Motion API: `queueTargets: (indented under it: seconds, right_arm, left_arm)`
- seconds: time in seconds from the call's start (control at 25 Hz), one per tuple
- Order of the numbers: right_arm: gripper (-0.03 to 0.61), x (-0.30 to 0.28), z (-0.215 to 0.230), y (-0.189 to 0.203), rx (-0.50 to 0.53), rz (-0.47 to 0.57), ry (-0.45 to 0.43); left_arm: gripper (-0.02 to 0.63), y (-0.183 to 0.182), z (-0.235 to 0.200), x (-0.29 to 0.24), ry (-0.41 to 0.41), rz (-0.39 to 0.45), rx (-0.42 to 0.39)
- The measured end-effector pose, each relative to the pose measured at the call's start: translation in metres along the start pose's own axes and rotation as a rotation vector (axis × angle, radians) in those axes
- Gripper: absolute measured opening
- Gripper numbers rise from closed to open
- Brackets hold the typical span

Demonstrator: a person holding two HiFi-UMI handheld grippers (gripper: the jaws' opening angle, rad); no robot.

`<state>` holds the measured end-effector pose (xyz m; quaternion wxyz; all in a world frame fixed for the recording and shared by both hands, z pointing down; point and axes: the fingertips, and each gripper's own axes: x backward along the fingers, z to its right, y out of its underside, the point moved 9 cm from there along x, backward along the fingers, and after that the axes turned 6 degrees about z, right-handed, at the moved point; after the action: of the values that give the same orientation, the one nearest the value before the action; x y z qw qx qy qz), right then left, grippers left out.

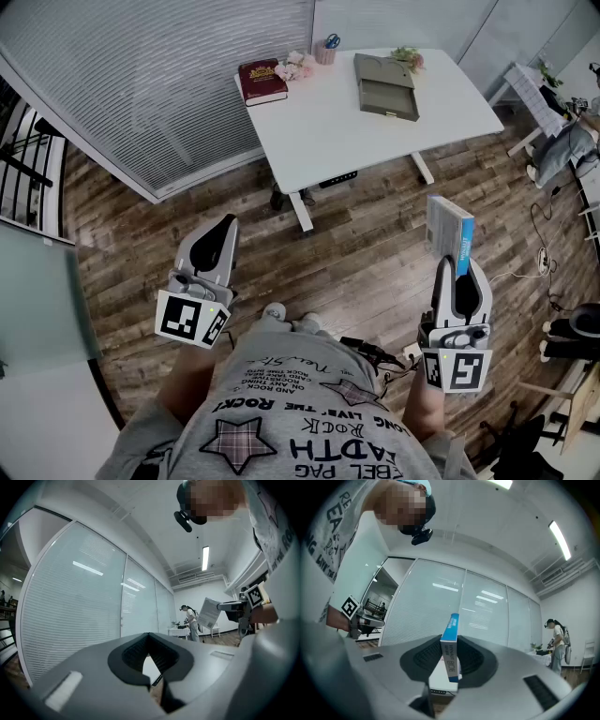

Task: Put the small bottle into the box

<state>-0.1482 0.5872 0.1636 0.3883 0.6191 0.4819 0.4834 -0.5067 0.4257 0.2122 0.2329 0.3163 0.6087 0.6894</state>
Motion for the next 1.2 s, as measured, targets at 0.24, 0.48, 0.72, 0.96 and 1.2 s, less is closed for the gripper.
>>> queueTargets:
  seconds: [0.24, 0.48, 0.72, 0.96, 1.2]
  right_arm:
    - [0.101, 0.009, 0.001, -0.001, -0.008, -0.004, -0.001]
    - [0.101, 0.025, 0.011, 0.000, -0.041, 0.008, -0.007]
    - [0.101, 0.039, 0.024, 0.005, -0.095, 0.018, 0.032]
    - [0.101, 0.040, 0.029, 0.008, -0.122, 0.027, 0.022]
    - [0.101, 0.027, 0.030, 0.015, -0.112, 0.024, -0.009]
  left_arm:
    - [0.009, -0.001, 0.005, 0.001, -0.005, 0.008, 0.011]
    - [0.009, 0.004, 0.021, 0.007, -0.018, 0.003, 0.016]
    - [0.009, 0.009, 0.038, 0.013, -0.022, -0.013, 0.015]
    - [0.009, 0.009, 0.048, 0.011, -0.021, -0.023, 0.007]
    - [0.009, 0.021, 0.045, -0.007, -0.009, -0.029, 0.017]
